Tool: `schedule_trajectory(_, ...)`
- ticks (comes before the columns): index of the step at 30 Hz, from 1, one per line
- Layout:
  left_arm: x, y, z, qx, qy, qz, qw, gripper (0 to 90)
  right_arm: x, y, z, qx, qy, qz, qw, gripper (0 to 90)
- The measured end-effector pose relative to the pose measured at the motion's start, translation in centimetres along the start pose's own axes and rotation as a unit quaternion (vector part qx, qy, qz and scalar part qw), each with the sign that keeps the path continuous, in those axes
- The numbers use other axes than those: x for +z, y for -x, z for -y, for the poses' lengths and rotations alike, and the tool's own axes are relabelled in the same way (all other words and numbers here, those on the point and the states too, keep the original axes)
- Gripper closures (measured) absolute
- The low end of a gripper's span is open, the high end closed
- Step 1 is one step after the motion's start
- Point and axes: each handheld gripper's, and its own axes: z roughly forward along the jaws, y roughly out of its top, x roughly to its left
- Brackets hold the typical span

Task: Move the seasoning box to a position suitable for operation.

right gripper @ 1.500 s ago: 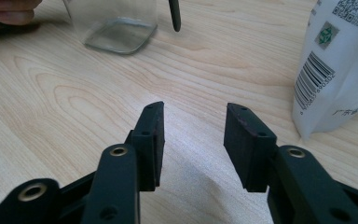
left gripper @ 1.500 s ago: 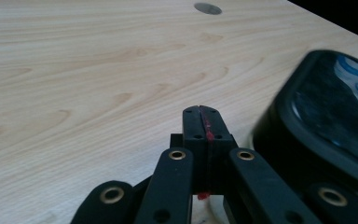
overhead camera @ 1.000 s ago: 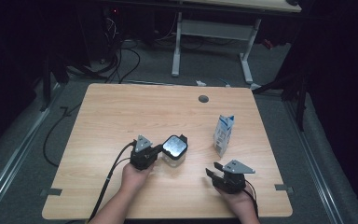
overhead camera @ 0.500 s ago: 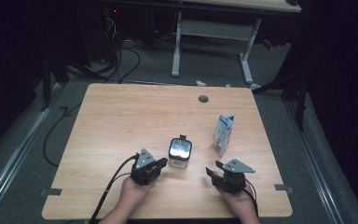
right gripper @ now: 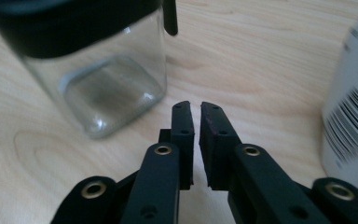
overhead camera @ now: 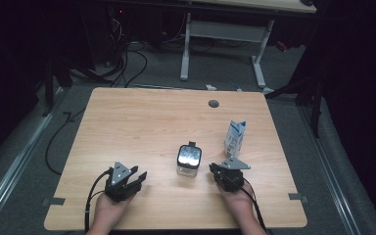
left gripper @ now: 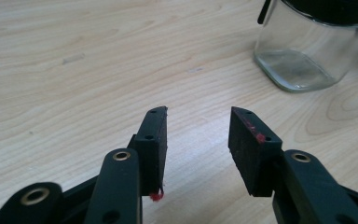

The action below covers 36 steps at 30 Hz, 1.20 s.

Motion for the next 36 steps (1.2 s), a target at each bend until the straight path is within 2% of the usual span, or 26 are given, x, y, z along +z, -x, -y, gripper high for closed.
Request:
schedule_trajectory(2,0.1,0.0,0.1,0.005,-0.004,0.013,0.9999,57.3,0.9,-0.3,-0.9,-0.005,0.005,0.002,1.0000,87.1)
schedule_trajectory(4,0.1,0.0,0.1,0.000,-0.003,0.016,0.9999,57.2,1.1,-0.3,-1.2,-0.009,0.007,0.004,0.9999,87.9)
schedule_trajectory(6,-0.2,-0.4,0.1,-0.019,0.006,0.027,0.9994,57.2,2.0,-0.5,-1.8,-0.010,0.002,0.002,0.9999,89.7)
schedule_trajectory(10,-0.4,-0.8,0.0,-0.024,0.008,0.025,0.9994,57.6,2.6,-0.7,-2.2,-0.009,-0.001,-0.009,0.9999,90.0)
schedule_trajectory(14,-0.5,-1.4,0.0,-0.039,0.014,0.030,0.9987,62.3,3.3,-1.0,-2.6,-0.010,0.000,-0.022,0.9997,90.0)
schedule_trajectory(18,-0.5,-1.6,0.0,-0.041,0.011,0.030,0.9987,67.8,3.9,-1.6,-3.1,-0.009,0.003,-0.040,0.9992,90.0)
schedule_trajectory(22,-0.3,-1.5,0.0,-0.046,0.009,0.033,0.9983,71.6,4.6,-2.9,-3.6,-0.022,0.002,-0.060,0.9979,90.0)
schedule_trajectory(23,-0.2,-1.3,0.0,-0.041,0.005,0.034,0.9986,73.3,4.8,-3.7,-3.9,-0.029,0.005,-0.074,0.9969,90.0)
schedule_trajectory(26,0.0,-0.9,0.0,-0.033,0.004,0.038,0.9987,77.7,4.9,-4.9,-4.2,-0.041,0.007,-0.090,0.9951,90.0)
schedule_trajectory(30,0.3,-0.5,-0.1,-0.027,0.001,0.048,0.9985,80.7,4.4,-4.9,-4.0,-0.041,0.011,-0.089,0.9952,90.0)
schedule_trajectory(31,0.5,0.0,-0.1,-0.021,-0.002,0.056,0.9982,82.3,3.8,-4.2,-3.5,-0.040,0.009,-0.080,0.9960,89.9)
schedule_trajectory(32,0.5,0.0,-0.1,-0.021,-0.002,0.056,0.9982,83.5,3.8,-4.2,-3.5,-0.040,0.009,-0.080,0.9960,89.9)
schedule_trajectory(36,1.1,1.3,-0.2,-0.019,-0.003,0.074,0.9971,85.4,2.2,-2.7,-2.3,-0.030,0.014,-0.063,0.9974,89.2)
